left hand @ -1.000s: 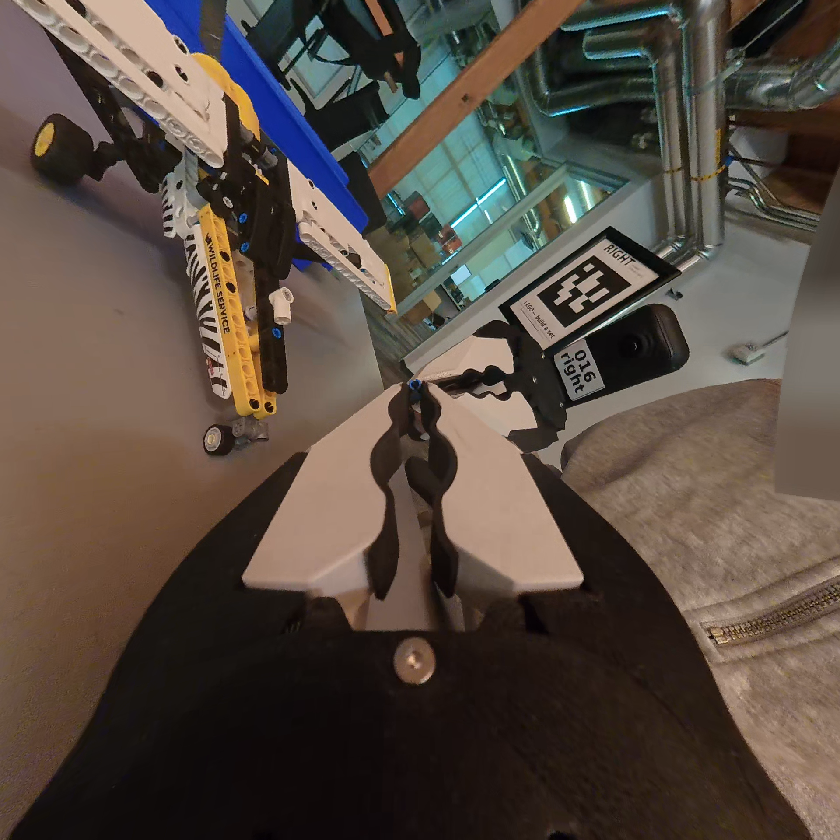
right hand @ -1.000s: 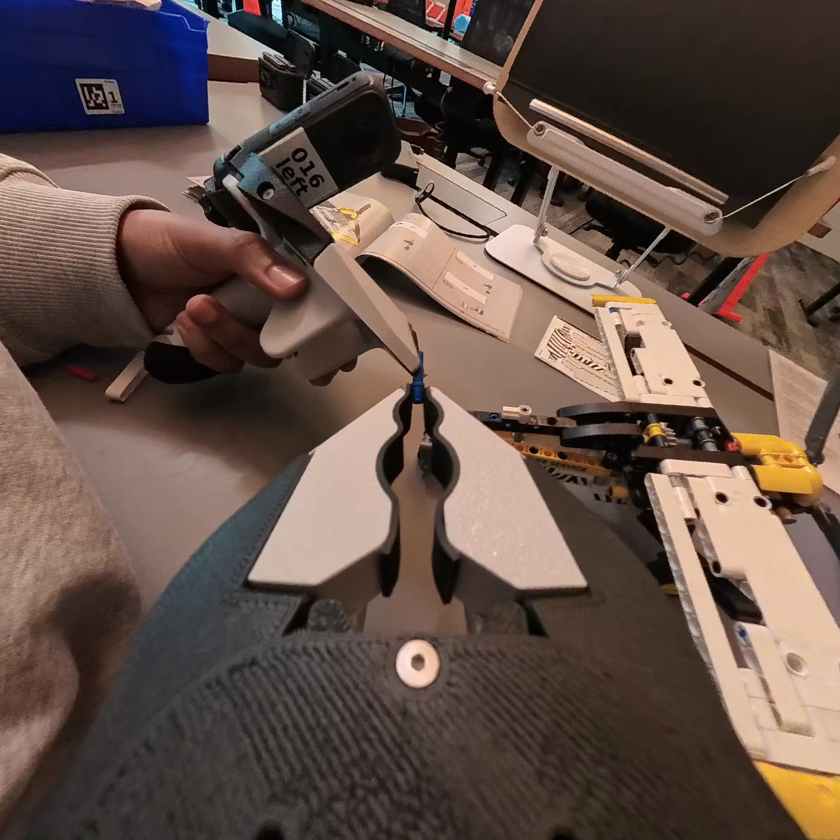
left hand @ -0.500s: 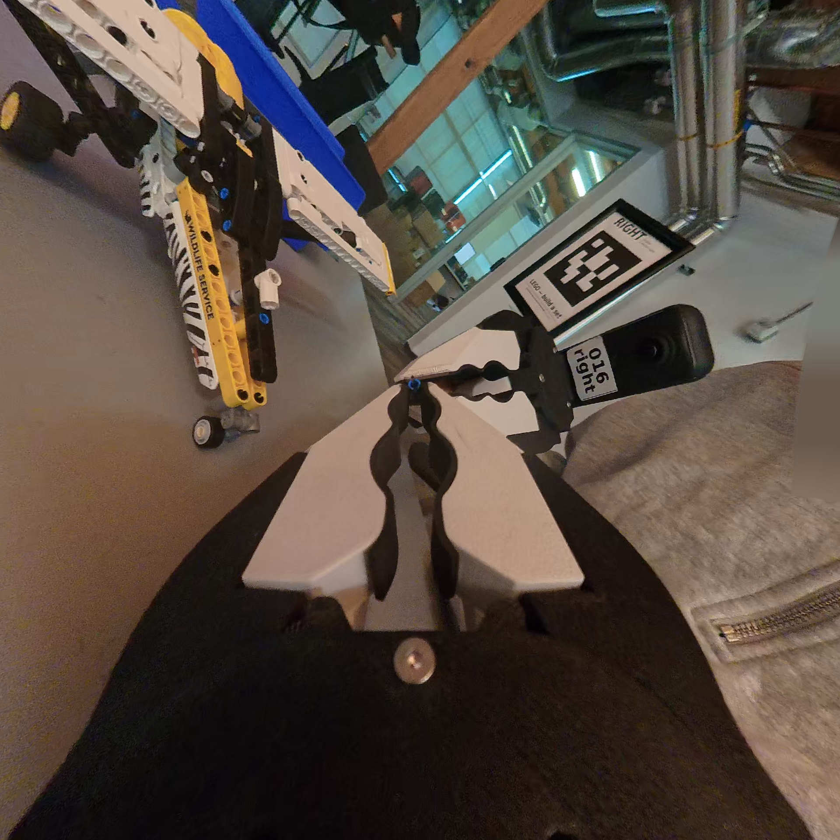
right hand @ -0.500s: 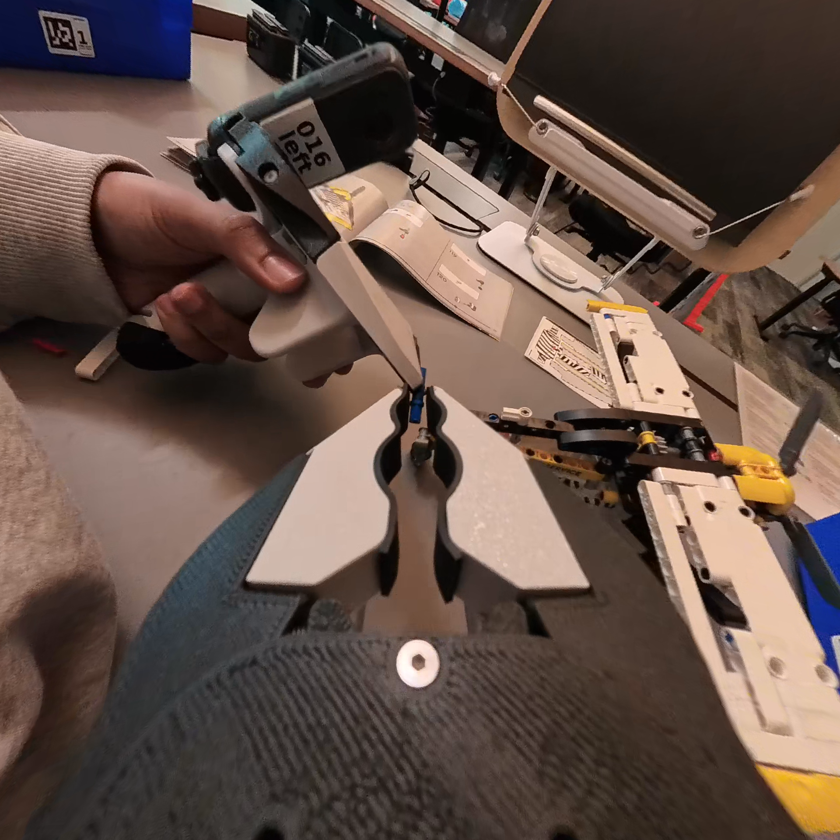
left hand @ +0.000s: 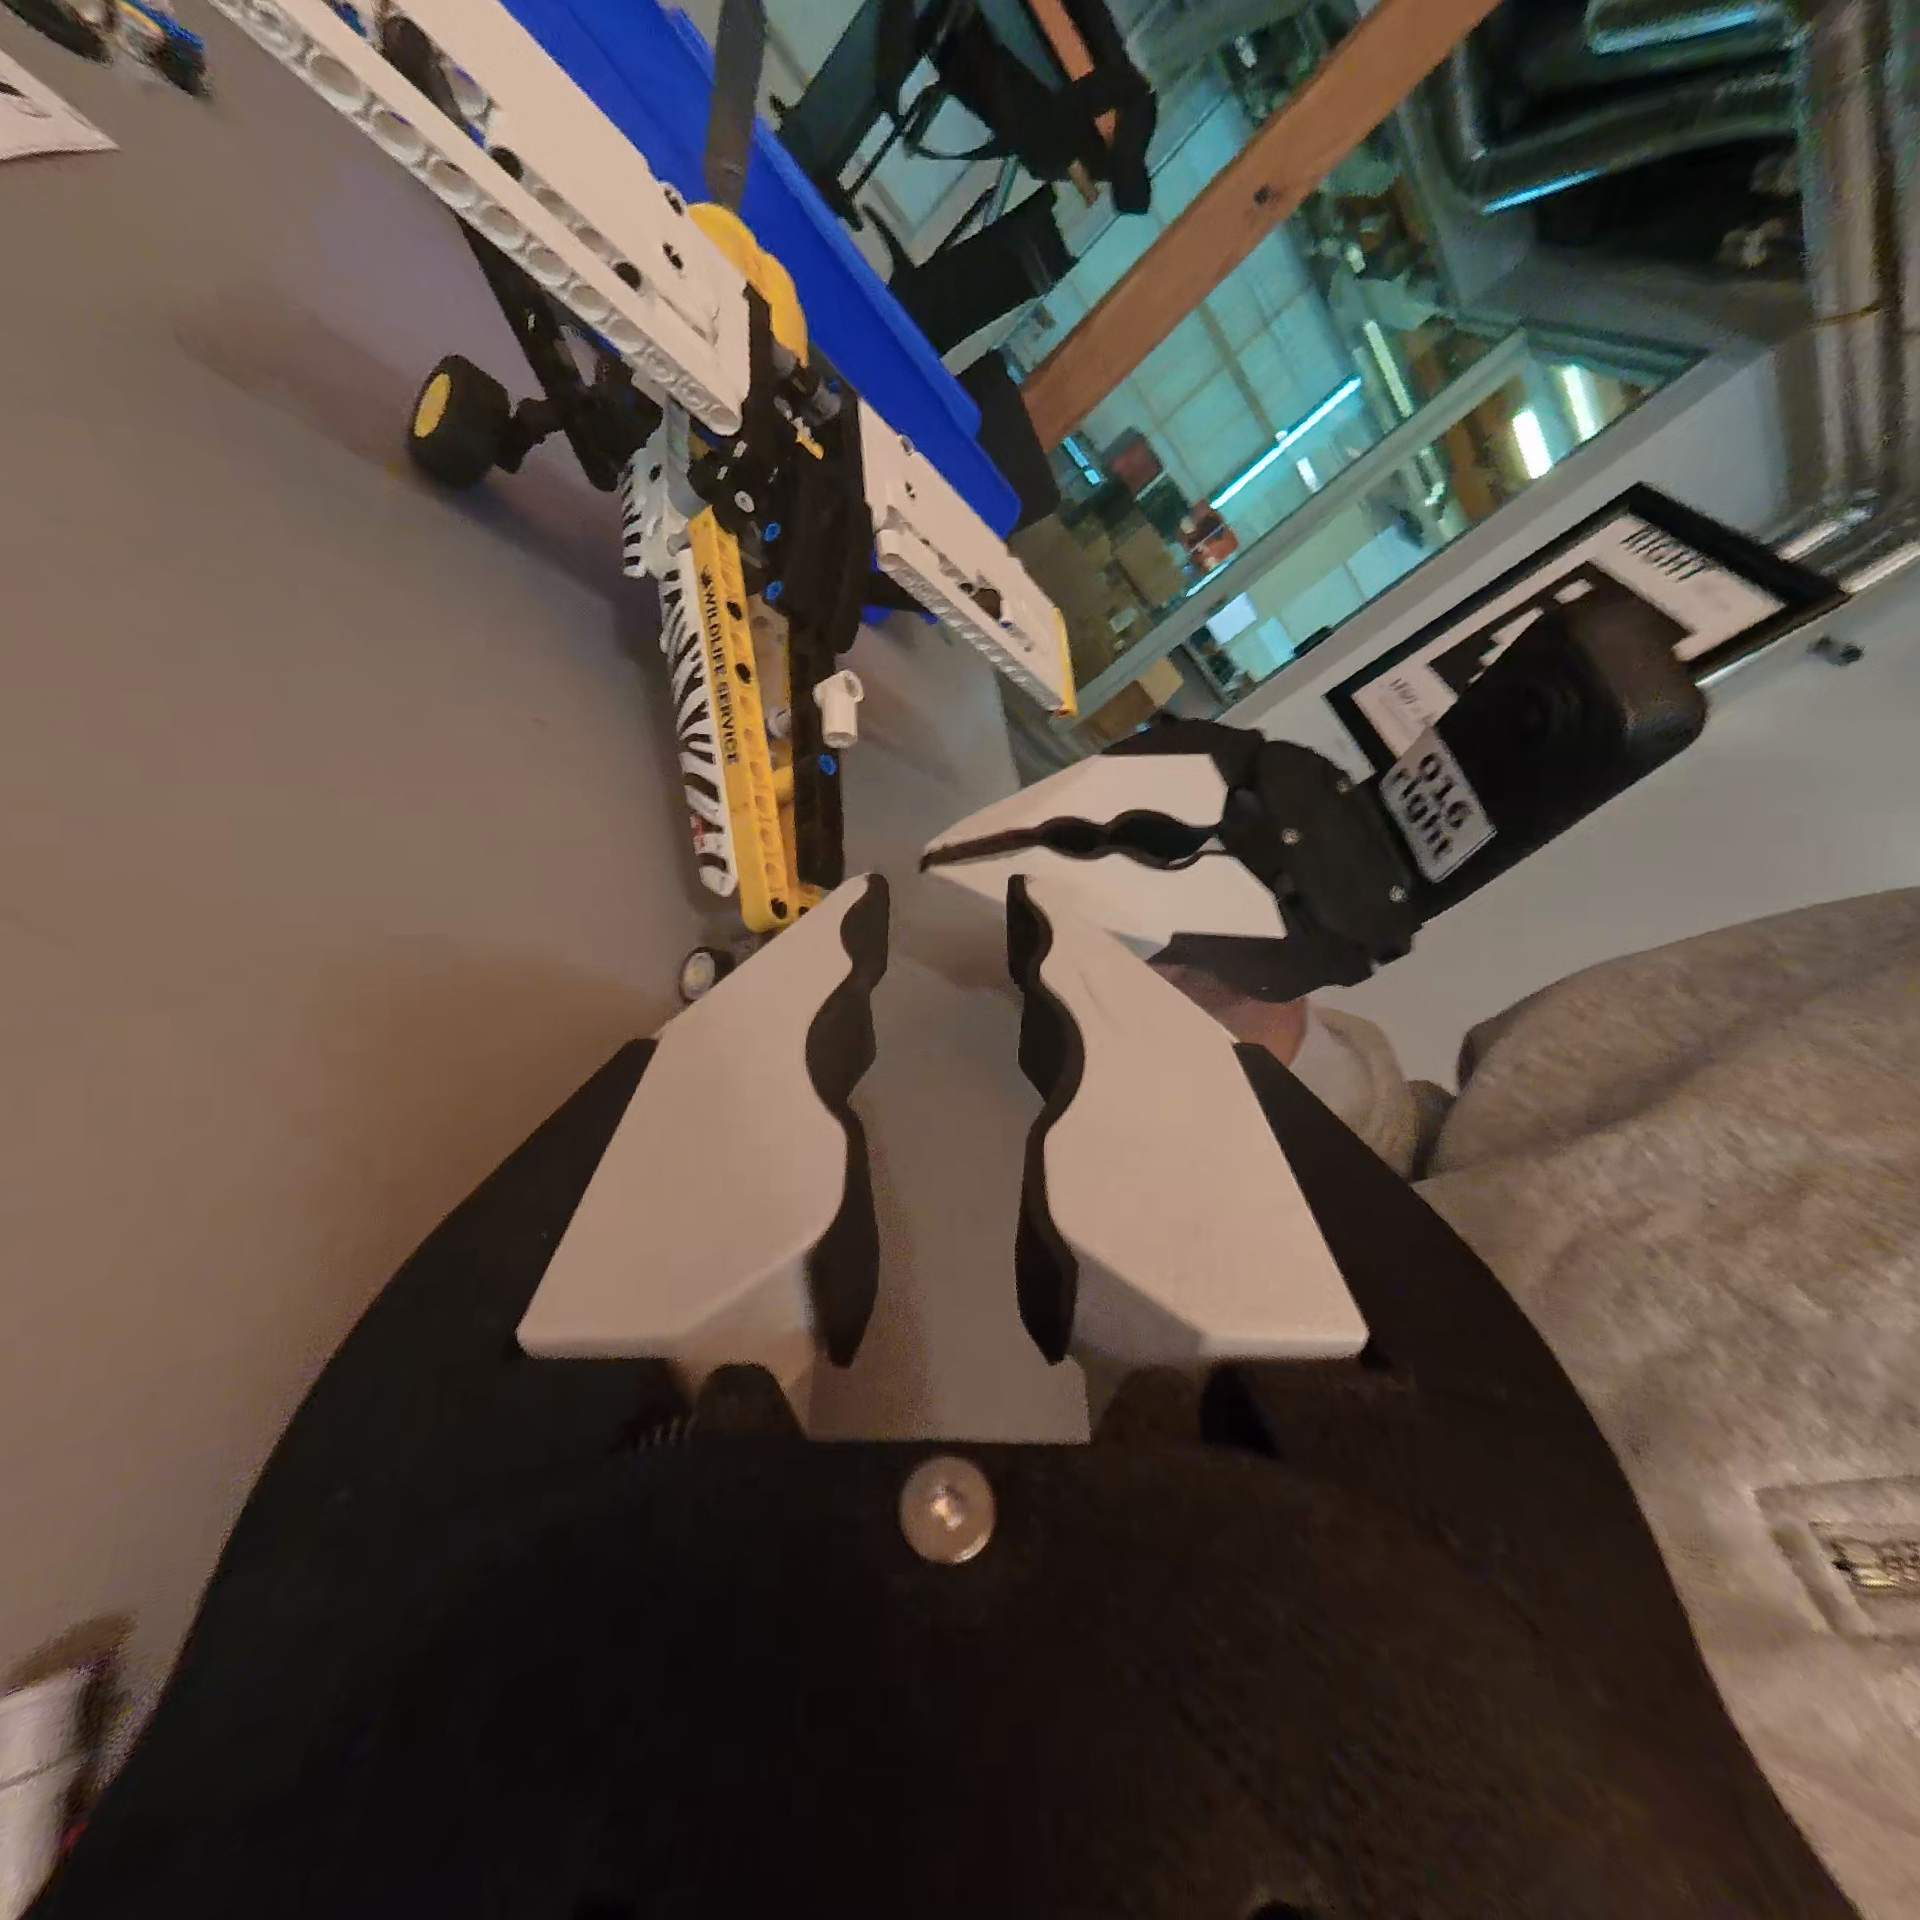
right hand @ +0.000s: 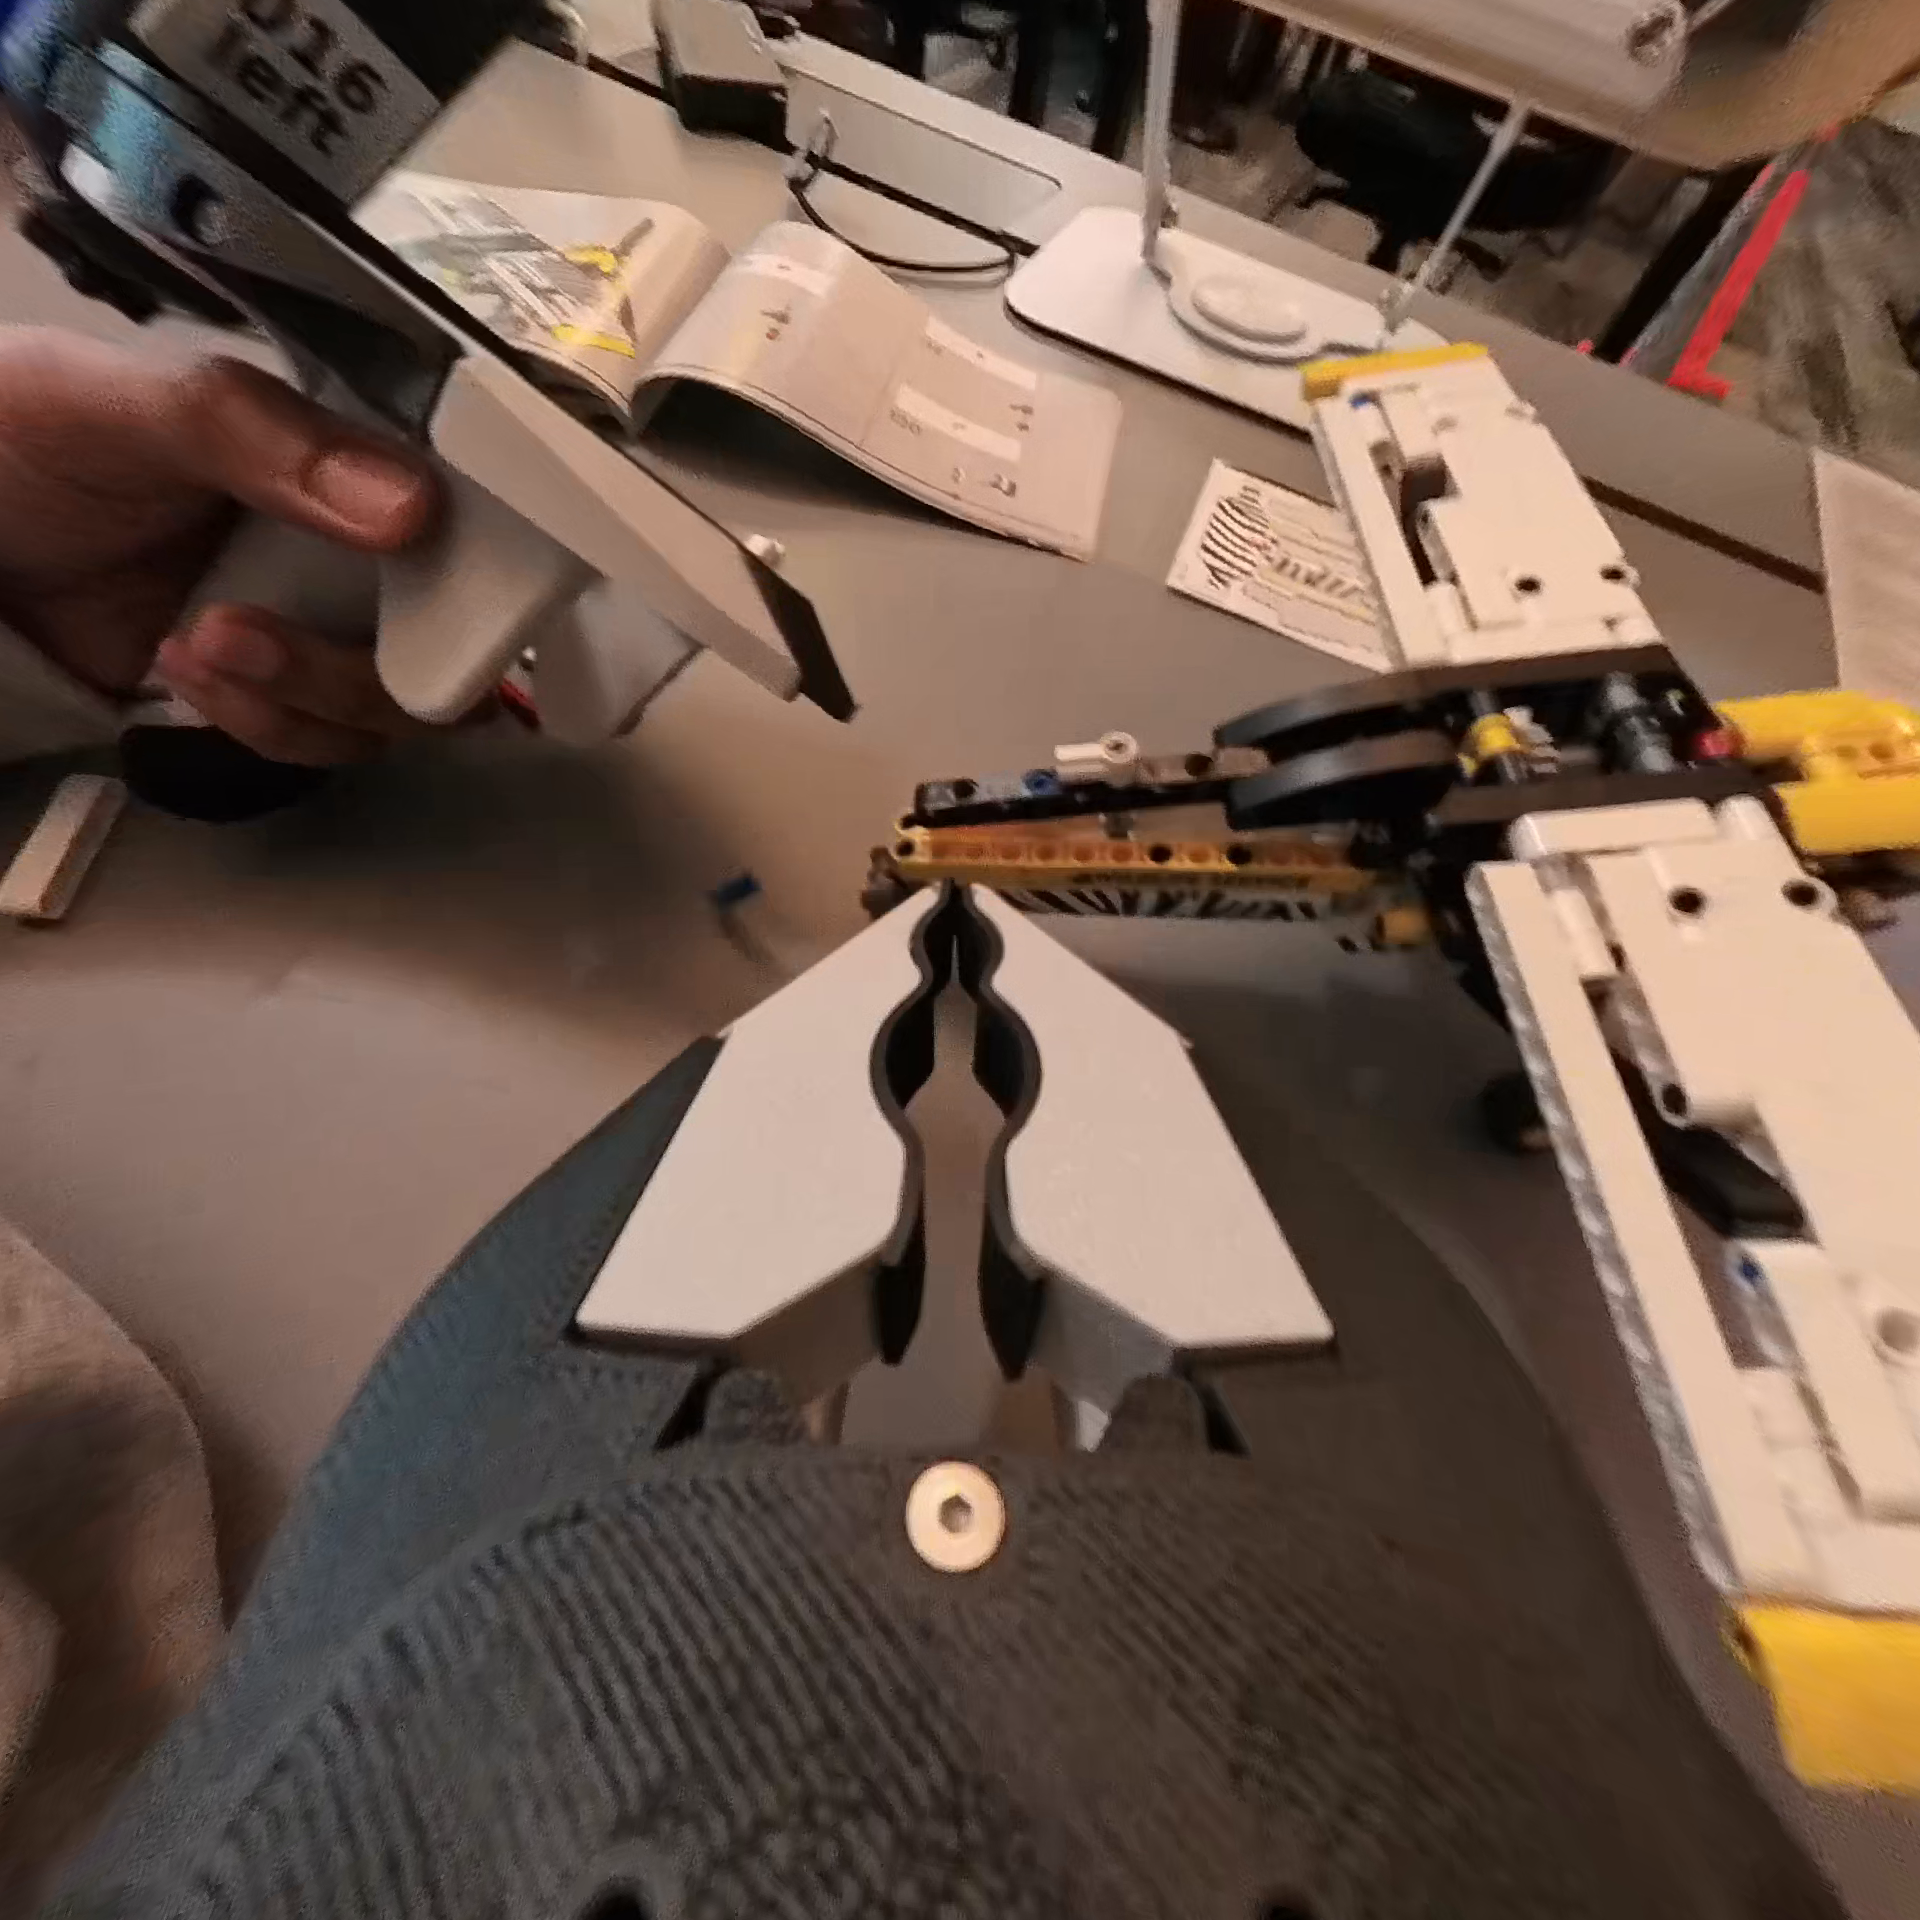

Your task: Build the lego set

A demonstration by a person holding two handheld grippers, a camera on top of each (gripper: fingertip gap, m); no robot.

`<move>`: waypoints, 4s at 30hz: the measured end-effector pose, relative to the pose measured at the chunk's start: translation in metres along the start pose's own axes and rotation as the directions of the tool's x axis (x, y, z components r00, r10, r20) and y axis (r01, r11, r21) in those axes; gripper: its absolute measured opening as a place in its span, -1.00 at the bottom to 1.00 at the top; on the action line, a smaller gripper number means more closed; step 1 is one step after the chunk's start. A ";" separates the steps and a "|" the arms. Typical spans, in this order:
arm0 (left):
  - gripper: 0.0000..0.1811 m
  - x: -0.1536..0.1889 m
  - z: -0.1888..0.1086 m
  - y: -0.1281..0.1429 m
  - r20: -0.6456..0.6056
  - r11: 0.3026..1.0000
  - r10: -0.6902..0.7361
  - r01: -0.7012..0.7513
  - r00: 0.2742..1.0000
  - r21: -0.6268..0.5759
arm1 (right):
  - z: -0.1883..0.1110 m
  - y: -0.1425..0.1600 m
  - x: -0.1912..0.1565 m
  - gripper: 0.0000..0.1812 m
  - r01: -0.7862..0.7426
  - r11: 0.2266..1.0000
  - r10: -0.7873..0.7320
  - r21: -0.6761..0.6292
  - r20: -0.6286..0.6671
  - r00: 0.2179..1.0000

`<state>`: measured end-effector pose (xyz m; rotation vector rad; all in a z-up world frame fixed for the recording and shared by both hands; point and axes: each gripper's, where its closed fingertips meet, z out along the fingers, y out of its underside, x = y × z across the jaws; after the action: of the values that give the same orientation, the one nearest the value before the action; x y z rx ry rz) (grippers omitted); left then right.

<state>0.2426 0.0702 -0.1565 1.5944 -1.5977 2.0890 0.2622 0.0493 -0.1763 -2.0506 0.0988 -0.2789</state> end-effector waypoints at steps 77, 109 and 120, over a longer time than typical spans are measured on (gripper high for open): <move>-0.86 -0.019 -0.064 -0.065 0.474 0.864 0.375 -0.486 0.796 0.132 | -0.029 -0.066 0.007 -1.00 -0.803 0.574 0.638 0.157 0.529 0.560; -0.80 -0.027 -0.020 0.089 0.054 0.599 0.665 -0.488 0.745 -0.635 | -0.026 -0.054 0.011 -0.92 -0.745 0.640 0.613 0.189 0.459 0.643; -0.96 -0.001 -0.017 0.018 0.175 0.852 0.506 -0.458 0.845 -0.253 | -0.019 -0.052 -0.004 -0.88 -0.655 0.735 0.547 0.175 0.416 0.726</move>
<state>0.2209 0.0752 -0.1679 1.5335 -2.4322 1.8880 0.2513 0.0588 -0.1226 -1.6073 0.4816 0.4566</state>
